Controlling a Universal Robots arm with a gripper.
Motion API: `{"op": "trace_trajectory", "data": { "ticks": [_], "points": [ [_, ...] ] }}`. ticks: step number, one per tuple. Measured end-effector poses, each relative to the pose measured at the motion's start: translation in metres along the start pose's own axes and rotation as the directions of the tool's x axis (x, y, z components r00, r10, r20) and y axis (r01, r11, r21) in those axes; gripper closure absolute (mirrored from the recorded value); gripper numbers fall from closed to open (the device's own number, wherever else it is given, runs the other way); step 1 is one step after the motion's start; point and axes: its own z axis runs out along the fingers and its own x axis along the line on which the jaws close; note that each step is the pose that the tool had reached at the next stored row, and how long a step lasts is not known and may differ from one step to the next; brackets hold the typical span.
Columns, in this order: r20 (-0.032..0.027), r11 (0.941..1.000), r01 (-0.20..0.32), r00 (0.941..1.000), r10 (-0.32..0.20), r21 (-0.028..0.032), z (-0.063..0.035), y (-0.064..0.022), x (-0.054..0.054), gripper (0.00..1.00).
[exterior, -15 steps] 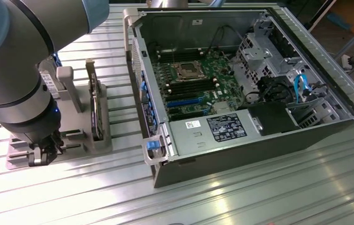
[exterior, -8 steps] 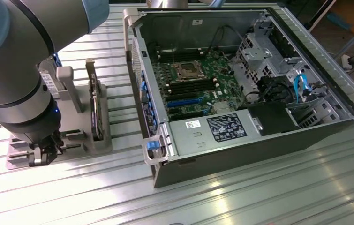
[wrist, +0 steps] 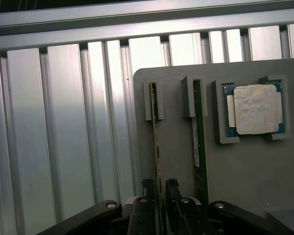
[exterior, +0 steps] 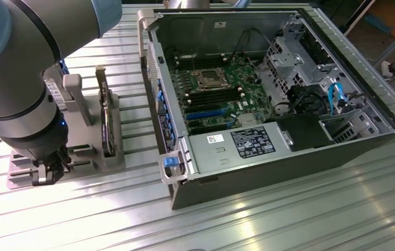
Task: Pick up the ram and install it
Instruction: 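Pick up the ram and move it above insertion slot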
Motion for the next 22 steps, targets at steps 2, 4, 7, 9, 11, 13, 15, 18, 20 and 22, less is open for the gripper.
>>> {"op": "trace_trajectory", "data": {
  "ticks": [2,4,7,9,11,13,15,18,20,22],
  "points": [
    [0.0,1.0,0.001,1.0,-0.001,0.0,0.0001,0.0,0.0,0.76],
    [0.0,1.0,0.002,1.0,-0.002,0.0,0.0001,0.0,0.0,0.76],
    [0.0,1.0,0.004,1.0,-0.004,0.0,0.0002,0.0,0.0,0.76],
    [-0.0001,1.0,0.006,1.0,-0.006,0.0,0.0002,0.0,0.0,0.76],
    [-0.0002,1.0,0.009,1.0,-0.009,0.0,0.0002,0.0,0.0,0.76],
    [-0.0004,0.9999,0.014,0.9999,-0.014,-0.0001,0.0002,0.0,0.0,0.76],
    [-0.0006,0.9998,0.02,0.9998,-0.02,-0.0001,0.0002,0.0,0.0,0.76],
    [-0.0008,0.9996,0.027,0.9996,-0.027,-0.0001,0.0002,0.0,0.0,0.76],
    [-0.0008,0.9996,0.027,0.9996,-0.027,-0.0001,0.0002,0.0,0.0,0.76],
    [-0.0009,0.9996,0.028,0.9996,-0.028,-0.0002,0.0002,0.0,0.0,0.76]
  ]
}}
